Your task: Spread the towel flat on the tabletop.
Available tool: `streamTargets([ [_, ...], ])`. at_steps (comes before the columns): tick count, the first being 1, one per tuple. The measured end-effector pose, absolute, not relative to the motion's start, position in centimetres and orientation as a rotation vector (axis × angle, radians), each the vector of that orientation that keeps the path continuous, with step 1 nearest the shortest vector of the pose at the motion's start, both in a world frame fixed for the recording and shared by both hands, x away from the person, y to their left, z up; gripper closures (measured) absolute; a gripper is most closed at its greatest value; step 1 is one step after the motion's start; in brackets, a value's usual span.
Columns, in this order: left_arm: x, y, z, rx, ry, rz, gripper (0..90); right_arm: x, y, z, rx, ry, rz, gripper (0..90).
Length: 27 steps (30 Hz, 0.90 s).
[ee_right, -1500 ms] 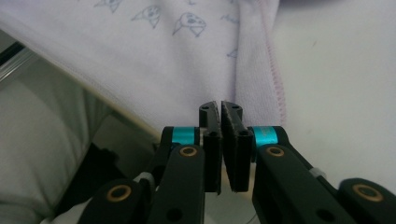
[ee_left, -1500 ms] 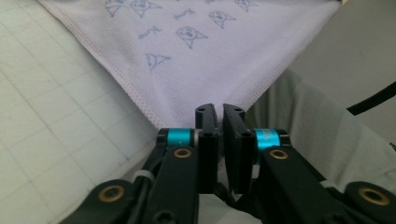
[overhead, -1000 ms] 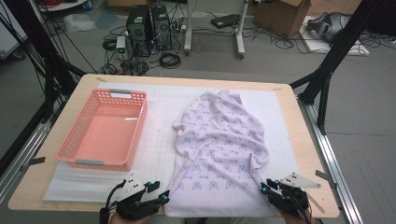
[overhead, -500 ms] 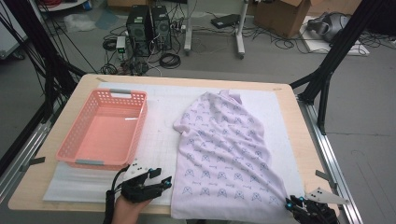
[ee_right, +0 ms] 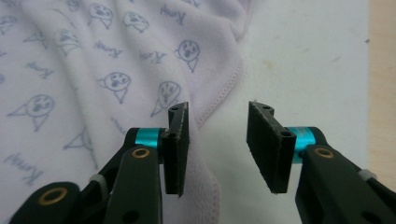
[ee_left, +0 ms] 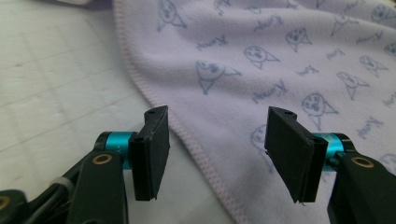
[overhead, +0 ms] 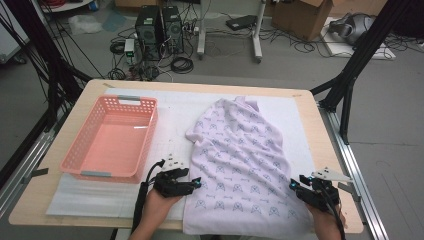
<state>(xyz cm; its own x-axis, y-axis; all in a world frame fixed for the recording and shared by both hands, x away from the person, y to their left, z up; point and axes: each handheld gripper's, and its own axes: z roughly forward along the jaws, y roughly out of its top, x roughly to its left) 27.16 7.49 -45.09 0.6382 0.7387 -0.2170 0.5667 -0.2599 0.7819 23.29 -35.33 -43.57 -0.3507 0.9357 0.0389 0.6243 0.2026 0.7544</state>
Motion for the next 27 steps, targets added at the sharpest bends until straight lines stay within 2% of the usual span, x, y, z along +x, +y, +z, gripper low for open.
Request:
streamTargets([
  [3, 27.1, 6.3, -45.0, 2.012, 1.001, 0.329, 40.6, 23.9, -35.1, -44.2, 1.476, 2.077, 0.968, 56.8],
  [4, 26.9, 6.1, -45.0, 2.033, 1.004, 0.392, 47.4, 24.0, -35.0, -44.3, 1.475, 2.086, 0.977, 58.1],
  [5, 26.8, 6.3, -45.0, 2.031, 1.006, 0.418, 59.7, 24.0, -34.9, -44.3, 1.476, 2.093, 0.978, 60.5],
  [7, 26.9, 6.8, -45.0, 1.999, 1.032, 0.329, 84.5, 24.1, -34.7, -44.3, 1.468, 2.116, 1.007, 75.6],
  [8, 26.7, 7.0, -45.0, 1.999, 1.029, 0.325, 84.6, 24.0, -34.6, -44.3, 1.454, 2.136, 1.024, 82.8],
  [10, 26.1, 7.4, -44.9, 2.011, 1.023, 0.306, 85.1, 23.7, -34.4, -44.1, 1.438, 2.174, 1.022, 86.8],
  [13, 24.9, 8.7, -44.8, 2.005, 1.014, 0.253, 85.2, 22.9, -34.5, -43.9, 1.410, 2.217, 1.021, 87.6],
  [22, 21.6, 12.7, -44.4, 1.987, 0.999, 0.219, 85.0, 19.9, -35.3, -43.5, 1.397, 2.302, 1.040, 88.4],
  [27, 20.7, 13.3, -44.6, 1.981, 0.985, 0.190, 81.4, 18.8, -35.2, -43.4, 1.379, 2.314, 1.022, 87.2],
])
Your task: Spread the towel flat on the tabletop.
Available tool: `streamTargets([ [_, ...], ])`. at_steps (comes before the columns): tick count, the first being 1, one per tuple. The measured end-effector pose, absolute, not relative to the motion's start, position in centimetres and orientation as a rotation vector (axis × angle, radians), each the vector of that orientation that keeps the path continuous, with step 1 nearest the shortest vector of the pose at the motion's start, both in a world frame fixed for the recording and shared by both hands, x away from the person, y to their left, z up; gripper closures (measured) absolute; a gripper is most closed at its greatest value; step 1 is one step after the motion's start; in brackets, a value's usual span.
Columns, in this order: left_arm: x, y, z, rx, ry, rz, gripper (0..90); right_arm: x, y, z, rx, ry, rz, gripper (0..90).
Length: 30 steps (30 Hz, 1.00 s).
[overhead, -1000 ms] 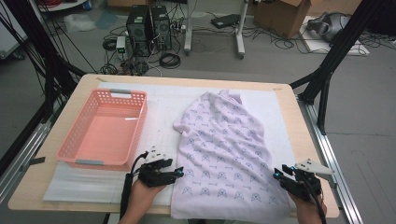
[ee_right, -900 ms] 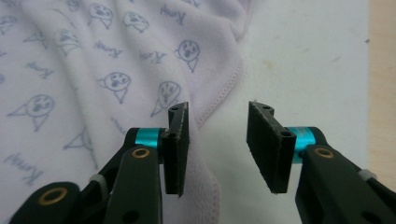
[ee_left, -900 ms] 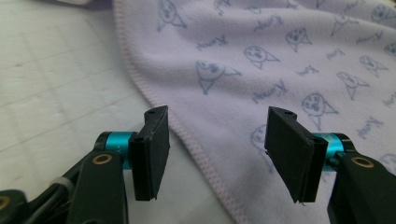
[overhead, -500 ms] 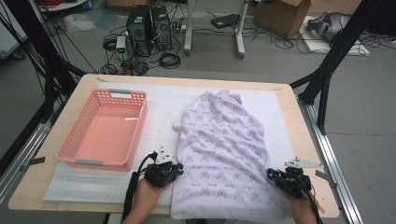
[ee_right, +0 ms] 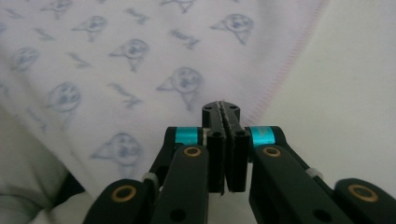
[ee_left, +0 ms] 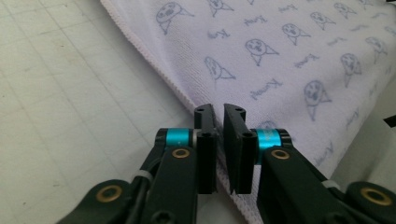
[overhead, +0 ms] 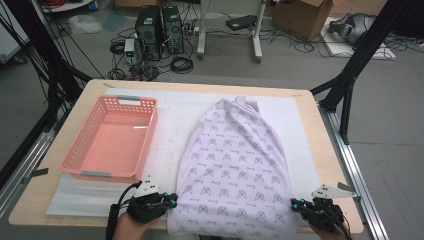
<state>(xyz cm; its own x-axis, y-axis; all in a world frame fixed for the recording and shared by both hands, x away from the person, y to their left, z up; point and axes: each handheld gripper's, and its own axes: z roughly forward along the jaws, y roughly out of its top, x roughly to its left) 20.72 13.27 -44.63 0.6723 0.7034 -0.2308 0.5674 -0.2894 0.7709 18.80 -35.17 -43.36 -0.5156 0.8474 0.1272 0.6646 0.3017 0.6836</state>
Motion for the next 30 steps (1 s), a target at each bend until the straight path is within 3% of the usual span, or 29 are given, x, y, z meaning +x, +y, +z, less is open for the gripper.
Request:
streamTargets([
  [2, 21.1, 13.3, -44.6, 1.955, 1.006, 0.198, 69.8, 19.0, -35.3, -43.2, 1.383, 2.284, 1.053, 80.6],
  [4, 21.5, 13.2, -44.5, 1.919, 1.025, 0.218, 57.9, 19.3, -35.4, -43.0, 1.387, 2.249, 1.074, 79.5],
  [7, 22.4, 13.1, -44.4, 1.890, 1.031, 0.263, 49.4, 20.0, -35.3, -43.0, 1.385, 2.209, 1.068, 72.9],
  [13, 25.1, 11.8, -44.4, 1.891, 1.037, 0.307, 46.6, 22.3, -35.2, -43.5, 1.418, 2.086, 1.023, 53.3],
  [16, 26.7, 11.0, -44.4, 1.889, 1.055, 0.296, 45.8, 23.5, -35.1, -43.8, 1.451, 2.054, 1.012, 50.7],
  [25, 30.0, 10.1, -44.9, 1.929, 1.134, 0.319, 41.0, 26.3, -33.8, -44.7, 1.454, 2.084, 0.970, 50.5],
  [30, 29.7, 9.6, -45.0, 1.958, 1.100, 0.369, 43.9, 26.5, -34.1, -44.6, 1.450, 2.096, 0.960, 59.9],
])
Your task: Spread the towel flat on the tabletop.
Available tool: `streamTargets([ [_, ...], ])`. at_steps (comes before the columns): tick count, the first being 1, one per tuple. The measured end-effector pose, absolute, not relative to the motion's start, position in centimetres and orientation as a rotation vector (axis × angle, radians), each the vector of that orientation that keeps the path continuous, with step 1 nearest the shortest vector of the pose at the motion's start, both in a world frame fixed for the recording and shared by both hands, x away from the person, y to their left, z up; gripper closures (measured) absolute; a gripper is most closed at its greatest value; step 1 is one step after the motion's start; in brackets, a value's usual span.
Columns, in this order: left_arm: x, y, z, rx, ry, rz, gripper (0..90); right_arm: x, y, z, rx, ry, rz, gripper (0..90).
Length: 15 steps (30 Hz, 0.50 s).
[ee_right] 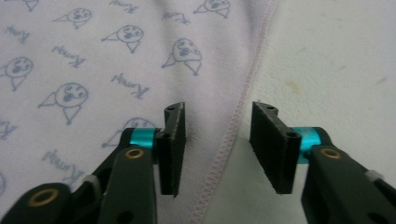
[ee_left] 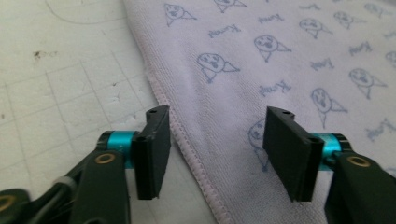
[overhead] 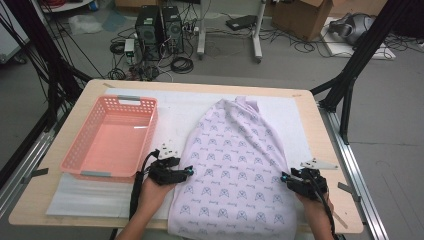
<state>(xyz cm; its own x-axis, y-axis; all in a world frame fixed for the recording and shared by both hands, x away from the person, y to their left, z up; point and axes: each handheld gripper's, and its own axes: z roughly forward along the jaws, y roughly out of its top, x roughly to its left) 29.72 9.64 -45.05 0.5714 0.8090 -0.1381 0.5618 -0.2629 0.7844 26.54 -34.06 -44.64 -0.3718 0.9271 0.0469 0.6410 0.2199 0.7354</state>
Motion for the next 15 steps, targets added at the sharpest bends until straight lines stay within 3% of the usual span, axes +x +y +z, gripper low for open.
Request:
streamTargets([
  [2, 29.4, 9.5, -45.1, 1.971, 1.080, 0.387, 58.3, 26.6, -34.3, -44.5, 1.445, 2.112, 0.977, 81.8],
  [3, 29.3, 9.5, -45.0, 1.974, 1.078, 0.381, 66.5, 26.6, -34.3, -44.5, 1.440, 2.129, 0.997, 84.4],
  [4, 29.3, 9.6, -45.0, 1.981, 1.073, 0.344, 80.2, 26.5, -34.2, -44.5, 1.430, 2.131, 0.988, 85.4],
  [5, 29.1, 9.7, -44.9, 1.970, 1.091, 0.333, 84.8, 26.4, -34.2, -44.4, 1.420, 2.139, 0.983, 85.7],
  [15, 25.9, 11.5, -44.5, 1.940, 1.049, 0.265, 85.5, 24.5, -35.5, -43.9, 1.410, 2.174, 1.024, 86.3],
])
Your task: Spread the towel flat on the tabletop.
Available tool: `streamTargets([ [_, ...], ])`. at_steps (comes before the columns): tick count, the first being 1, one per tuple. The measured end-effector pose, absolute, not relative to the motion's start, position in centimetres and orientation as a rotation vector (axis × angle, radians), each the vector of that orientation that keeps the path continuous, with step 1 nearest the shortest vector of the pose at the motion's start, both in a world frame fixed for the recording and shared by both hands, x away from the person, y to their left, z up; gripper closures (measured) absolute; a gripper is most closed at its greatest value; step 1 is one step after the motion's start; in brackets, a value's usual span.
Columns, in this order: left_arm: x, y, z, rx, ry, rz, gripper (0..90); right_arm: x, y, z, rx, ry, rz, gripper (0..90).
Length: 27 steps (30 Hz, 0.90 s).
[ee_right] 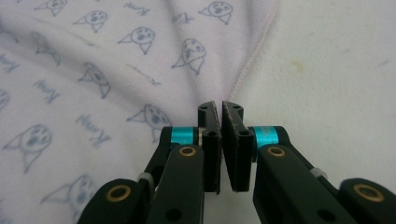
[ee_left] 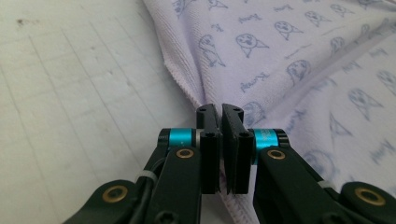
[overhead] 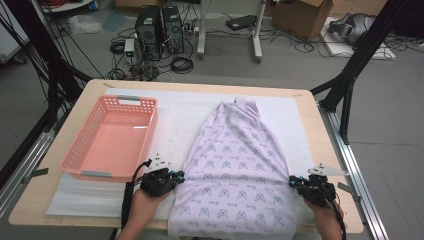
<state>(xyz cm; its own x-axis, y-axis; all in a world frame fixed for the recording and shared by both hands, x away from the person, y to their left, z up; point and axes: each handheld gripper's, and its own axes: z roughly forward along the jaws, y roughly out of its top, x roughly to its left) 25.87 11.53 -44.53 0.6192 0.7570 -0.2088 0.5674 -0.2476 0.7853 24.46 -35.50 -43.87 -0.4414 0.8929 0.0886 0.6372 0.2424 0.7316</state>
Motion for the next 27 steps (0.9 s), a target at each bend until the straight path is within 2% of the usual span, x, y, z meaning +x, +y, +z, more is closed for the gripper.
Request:
streamTargets([
  [10, 21.9, 12.5, -44.8, 1.958, 0.964, 0.186, 82.7, 20.2, -36.0, -43.3, 1.378, 2.311, 1.042, 85.9],
  [11, 22.1, 12.4, -44.7, 1.943, 0.963, 0.201, 77.3, 20.1, -36.0, -43.2, 1.366, 2.312, 1.047, 83.5],
  [13, 22.7, 12.4, -44.5, 1.911, 0.980, 0.217, 62.8, 20.1, -35.9, -42.9, 1.362, 2.275, 1.060, 71.3],
  [15, 23.4, 12.4, -44.4, 1.882, 0.982, 0.236, 57.2, 20.6, -35.8, -42.6, 1.365, 2.222, 1.097, 61.8],
  [18, 24.5, 12.3, -44.2, 1.855, 0.969, 0.257, 52.0, 21.5, -35.5, -42.3, 1.336, 2.173, 1.129, 58.8],
  [24, 26.4, 11.6, -43.6, 1.805, 0.939, 0.283, 46.8, 24.9, -34.5, -41.5, 1.300, 2.113, 1.166, 58.4],
  [27, 27.1, 11.3, -43.7, 1.775, 0.936, 0.277, 46.1, 27.3, -33.6, -41.2, 1.270, 2.123, 1.156, 64.7],
])
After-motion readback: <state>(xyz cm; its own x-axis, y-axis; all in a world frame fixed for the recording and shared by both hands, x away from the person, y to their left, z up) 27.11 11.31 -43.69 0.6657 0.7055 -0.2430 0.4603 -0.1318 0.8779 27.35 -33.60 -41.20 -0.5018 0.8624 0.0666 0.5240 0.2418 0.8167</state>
